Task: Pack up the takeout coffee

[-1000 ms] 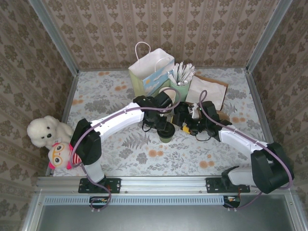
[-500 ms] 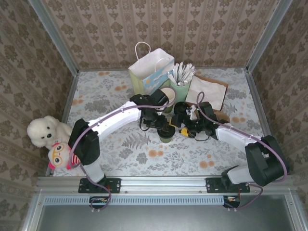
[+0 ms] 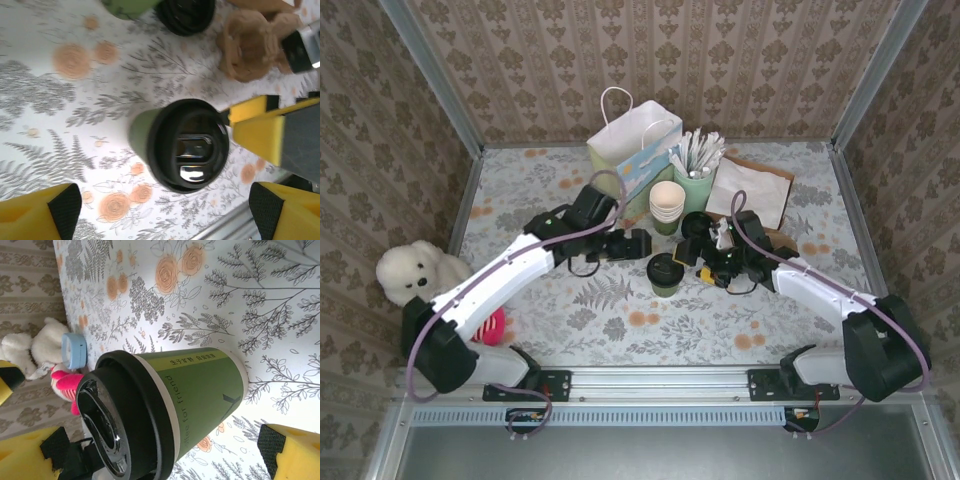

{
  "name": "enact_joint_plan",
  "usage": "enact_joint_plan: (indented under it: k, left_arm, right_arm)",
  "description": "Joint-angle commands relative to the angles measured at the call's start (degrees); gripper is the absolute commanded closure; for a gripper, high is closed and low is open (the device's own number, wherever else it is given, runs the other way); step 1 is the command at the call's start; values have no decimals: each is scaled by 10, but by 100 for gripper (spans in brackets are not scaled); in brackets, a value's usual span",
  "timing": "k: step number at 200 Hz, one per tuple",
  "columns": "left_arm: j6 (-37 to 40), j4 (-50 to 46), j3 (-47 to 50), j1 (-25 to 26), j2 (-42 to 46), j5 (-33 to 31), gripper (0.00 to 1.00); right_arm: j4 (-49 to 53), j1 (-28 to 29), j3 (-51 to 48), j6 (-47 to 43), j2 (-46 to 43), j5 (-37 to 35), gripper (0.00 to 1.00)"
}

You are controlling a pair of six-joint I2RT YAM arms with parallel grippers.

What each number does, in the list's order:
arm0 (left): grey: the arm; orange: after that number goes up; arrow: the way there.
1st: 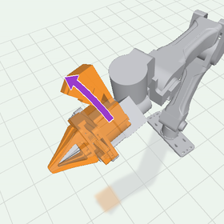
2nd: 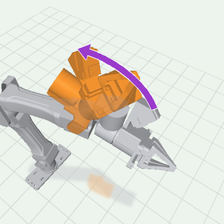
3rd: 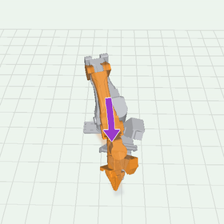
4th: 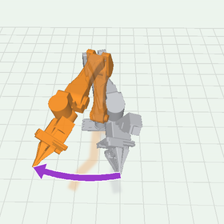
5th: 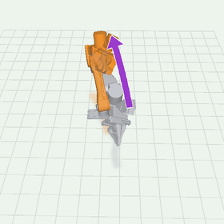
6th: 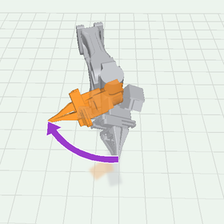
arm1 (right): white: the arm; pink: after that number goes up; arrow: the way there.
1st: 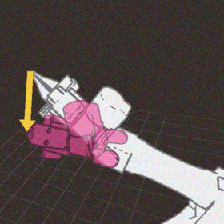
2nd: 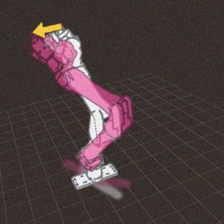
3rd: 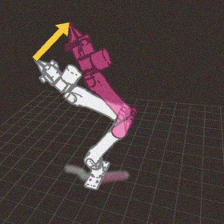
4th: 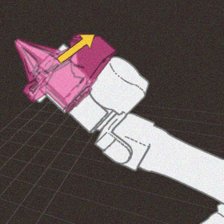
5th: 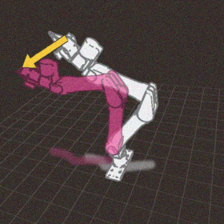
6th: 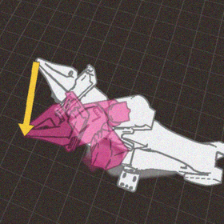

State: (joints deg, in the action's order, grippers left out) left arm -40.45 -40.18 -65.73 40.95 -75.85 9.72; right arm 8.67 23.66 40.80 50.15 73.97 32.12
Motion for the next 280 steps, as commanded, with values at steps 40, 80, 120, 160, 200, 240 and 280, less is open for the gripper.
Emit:
enact_joint_plan:
  k: [40,80,120,160,200,240,280]
  left_arm:
    - [-152,145,141,-47,2,-2,0]
    - [-152,197,142,-47,-40,61,0]
    - [-156,188,144,-46,-55,56,0]
    - [-156,180,147,-30,-64,43,0]
    - [-151,160,149,-21,-73,26,0]
    - [-137,157,142,-20,-85,29,0]
    - [-140,154,138,-8,-98,21,0]
  right_arm:
    - [102,40,55,48,-10,-72,0]
    - [153,63,103,36,26,-112,0]
    - [175,94,145,33,53,-133,0]
    - [205,110,180,41,95,-143,0]
    - [241,124,210,37,117,-153,0]
    - [244,135,227,38,142,-146,0]
    - [243,144,229,35,153,-173,1]
